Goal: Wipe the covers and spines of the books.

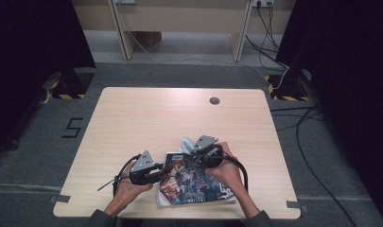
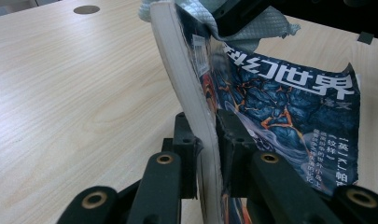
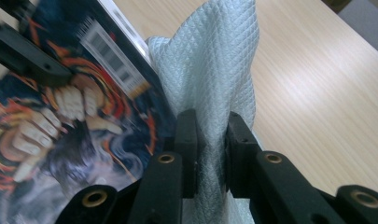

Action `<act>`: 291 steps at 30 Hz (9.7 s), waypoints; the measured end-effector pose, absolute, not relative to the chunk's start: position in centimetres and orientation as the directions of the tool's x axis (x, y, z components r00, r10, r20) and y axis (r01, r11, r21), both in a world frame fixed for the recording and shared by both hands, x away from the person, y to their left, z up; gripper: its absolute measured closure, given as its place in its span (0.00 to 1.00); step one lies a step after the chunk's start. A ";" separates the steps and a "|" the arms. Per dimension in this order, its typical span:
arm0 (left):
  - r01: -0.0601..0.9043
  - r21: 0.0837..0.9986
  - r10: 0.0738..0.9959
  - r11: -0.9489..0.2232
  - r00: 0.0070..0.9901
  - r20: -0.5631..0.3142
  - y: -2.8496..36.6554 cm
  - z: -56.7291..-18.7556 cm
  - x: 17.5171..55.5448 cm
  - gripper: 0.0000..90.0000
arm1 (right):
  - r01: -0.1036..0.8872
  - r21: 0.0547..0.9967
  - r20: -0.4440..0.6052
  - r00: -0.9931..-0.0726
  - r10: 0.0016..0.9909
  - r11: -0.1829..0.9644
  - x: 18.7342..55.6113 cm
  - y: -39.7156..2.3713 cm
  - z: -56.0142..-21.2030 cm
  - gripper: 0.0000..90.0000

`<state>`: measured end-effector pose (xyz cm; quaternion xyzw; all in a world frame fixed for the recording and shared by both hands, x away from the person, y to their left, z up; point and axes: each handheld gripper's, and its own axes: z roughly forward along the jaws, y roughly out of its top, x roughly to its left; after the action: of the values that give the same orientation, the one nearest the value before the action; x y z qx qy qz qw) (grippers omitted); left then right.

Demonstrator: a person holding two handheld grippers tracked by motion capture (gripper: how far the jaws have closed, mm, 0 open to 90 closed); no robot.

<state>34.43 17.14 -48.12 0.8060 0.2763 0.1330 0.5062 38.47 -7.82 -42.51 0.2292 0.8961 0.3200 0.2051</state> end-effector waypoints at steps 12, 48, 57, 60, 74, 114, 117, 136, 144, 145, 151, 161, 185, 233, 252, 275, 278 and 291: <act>0.292 0.894 0.576 -0.340 0.816 -0.048 16.7 -48.0 34.2 0.87 | 0.181 0.700 -0.257 -0.838 0.481 0.690 36.9 -5.3 -40.9 0.87; 0.277 0.898 0.569 -0.341 0.821 -0.037 16.6 -48.0 34.1 0.87 | 0.283 0.641 -0.211 -0.829 0.518 0.713 38.7 -8.5 -41.9 0.87; 0.269 0.896 0.570 -0.353 0.822 -0.022 16.5 -47.9 34.0 0.87 | 0.187 0.670 -0.250 -0.855 0.455 0.719 36.6 -5.3 -40.4 0.87; 0.269 0.897 0.571 -0.352 0.821 -0.023 16.5 -48.0 34.0 0.87 | 0.163 0.677 -0.260 -0.860 0.440 0.718 36.1 -4.8 -40.3 0.87; 0.263 0.897 0.569 -0.354 0.822 -0.017 16.4 -47.9 34.0 0.86 | 0.202 0.652 -0.245 -0.856 0.455 0.731 37.6 -6.5 -41.0 0.87; 0.250 0.898 0.560 -0.361 0.828 -0.005 16.3 -47.7 33.8 0.86 | 0.446 0.549 -0.190 -0.757 0.625 0.707 42.7 -15.6 -45.5 0.88; 0.251 0.898 0.561 -0.361 0.828 -0.006 16.4 -47.7 33.8 0.86 | 0.397 0.559 -0.209 -0.782 0.587 0.728 42.0 -14.1 -44.7 0.88; 0.244 0.898 0.555 -0.367 0.832 0.001 16.3 -47.7 33.8 0.86 | 0.481 0.463 -0.275 -0.721 0.637 0.744 43.7 -16.5 -46.7 0.88; 0.244 0.899 0.556 -0.364 0.831 -0.001 16.3 -47.7 33.8 0.86 | 0.516 0.475 -0.256 -0.694 0.673 0.713 44.5 -18.1 -47.7 0.88; 0.243 0.899 0.555 -0.365 0.832 0.000 16.3 -47.7 33.7 0.86 | 0.516 0.474 -0.256 -0.695 0.672 0.713 44.4 -18.1 -47.7 0.88; 0.244 0.900 0.555 -0.362 0.832 -0.002 16.3 -47.6 33.8 0.86 | 0.502 0.475 -0.254 -0.709 0.658 0.723 44.2 -17.8 -47.2 0.88; 0.245 0.899 0.556 -0.363 0.831 -0.002 16.3 -47.7 33.8 0.86 | 0.415 0.559 -0.175 -0.787 0.592 0.718 43.0 -15.6 -45.4 0.88; 0.243 0.900 0.554 -0.362 0.832 -0.002 16.3 -47.7 33.8 0.86 | 0.462 0.524 -0.189 -0.755 0.627 0.715 44.0 -16.7 -46.0 0.88; 0.241 0.897 0.552 -0.371 0.834 0.004 16.1 -47.9 33.7 0.85 | 0.279 0.630 -0.173 -0.859 0.482 0.724 40.6 -10.4 -42.4 0.88; 0.233 0.899 0.544 -0.371 0.839 0.007 16.0 -47.8 33.6 0.85 | 0.479 0.542 -0.139 -0.760 0.635 0.691 44.0 -17.2 -46.2 0.88; 0.247 0.897 0.552 -0.366 0.834 -0.005 16.2 -47.9 33.7 0.85 | 0.544 0.645 -0.144 -0.602 0.785 0.536 43.3 -24.7 -42.2 0.88; 0.243 0.898 0.548 -0.368 0.836 -0.002 16.2 -47.9 33.8 0.85 | 0.587 0.625 -0.122 -0.577 0.808 0.514 43.2 -26.1 -43.3 0.88; 0.252 0.899 0.553 -0.359 0.833 -0.012 16.3 -48.1 33.9 0.85 | 0.701 0.514 -0.100 -0.523 0.847 0.494 43.5 -28.4 -47.6 0.87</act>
<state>33.85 16.31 -48.06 0.8110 0.2482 0.1481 0.5087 43.53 -28.43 -47.61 0.4569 0.8468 0.2105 0.1729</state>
